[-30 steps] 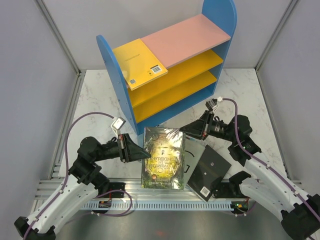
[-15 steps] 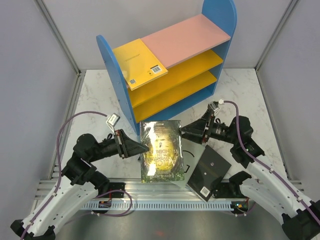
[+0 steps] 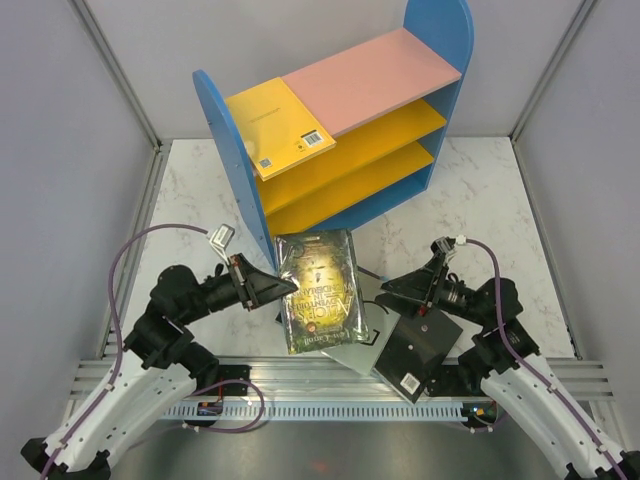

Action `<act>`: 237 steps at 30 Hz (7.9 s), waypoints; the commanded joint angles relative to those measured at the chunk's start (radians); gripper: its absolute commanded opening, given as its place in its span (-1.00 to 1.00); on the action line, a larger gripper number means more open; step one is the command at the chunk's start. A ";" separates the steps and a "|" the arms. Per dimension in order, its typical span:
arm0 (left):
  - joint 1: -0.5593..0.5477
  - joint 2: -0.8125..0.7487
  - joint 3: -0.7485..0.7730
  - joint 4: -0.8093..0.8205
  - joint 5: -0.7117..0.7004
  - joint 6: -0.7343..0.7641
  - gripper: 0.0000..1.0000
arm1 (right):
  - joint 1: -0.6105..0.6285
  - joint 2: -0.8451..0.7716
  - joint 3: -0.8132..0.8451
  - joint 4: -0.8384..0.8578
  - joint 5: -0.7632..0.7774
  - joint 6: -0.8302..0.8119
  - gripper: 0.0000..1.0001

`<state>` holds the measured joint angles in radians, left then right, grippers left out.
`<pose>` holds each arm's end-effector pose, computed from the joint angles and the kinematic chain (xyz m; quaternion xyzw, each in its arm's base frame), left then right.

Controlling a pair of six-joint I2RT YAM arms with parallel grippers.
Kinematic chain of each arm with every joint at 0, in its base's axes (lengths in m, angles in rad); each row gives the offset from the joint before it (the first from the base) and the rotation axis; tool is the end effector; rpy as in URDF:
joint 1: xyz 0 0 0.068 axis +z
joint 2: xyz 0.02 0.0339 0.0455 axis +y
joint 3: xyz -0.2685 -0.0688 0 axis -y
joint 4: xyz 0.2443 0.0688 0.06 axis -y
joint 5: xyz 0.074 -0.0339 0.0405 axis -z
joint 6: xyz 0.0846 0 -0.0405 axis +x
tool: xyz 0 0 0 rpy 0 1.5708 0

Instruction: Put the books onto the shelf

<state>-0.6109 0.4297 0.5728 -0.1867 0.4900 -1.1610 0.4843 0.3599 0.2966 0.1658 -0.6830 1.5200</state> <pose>0.1063 -0.1230 0.3131 -0.0289 0.7200 -0.6304 0.2887 0.1125 0.1195 0.2668 0.0965 0.6716 0.7103 0.1876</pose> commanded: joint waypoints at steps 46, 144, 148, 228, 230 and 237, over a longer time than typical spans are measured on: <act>-0.003 -0.008 -0.128 0.291 -0.275 -0.246 -0.95 | 0.395 0.347 0.162 0.265 0.278 -0.037 0.49; -0.021 -0.042 0.320 -0.686 -0.286 0.277 0.48 | 0.033 1.682 2.129 -0.342 0.174 -0.397 0.96; -0.021 -0.042 0.314 -0.680 -0.278 0.265 0.45 | 0.001 1.608 2.064 -0.438 0.180 -0.484 0.96; 0.019 0.006 -0.349 -0.125 0.012 0.011 0.81 | 0.458 0.881 0.220 -0.028 0.479 -0.300 -0.81; 0.019 -0.014 -0.323 -0.143 0.019 0.017 0.79 | 0.456 0.831 0.240 -0.092 0.508 -0.311 -1.00; 0.020 -0.066 -0.121 -0.387 -0.040 0.109 0.80 | 0.398 0.549 0.338 -0.422 0.574 -0.382 -1.00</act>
<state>-0.5949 0.3843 0.3336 -0.4889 0.4622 -1.1110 0.9154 1.0218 0.5488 -0.1135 -0.1734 1.1976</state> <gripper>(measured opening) 0.898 0.100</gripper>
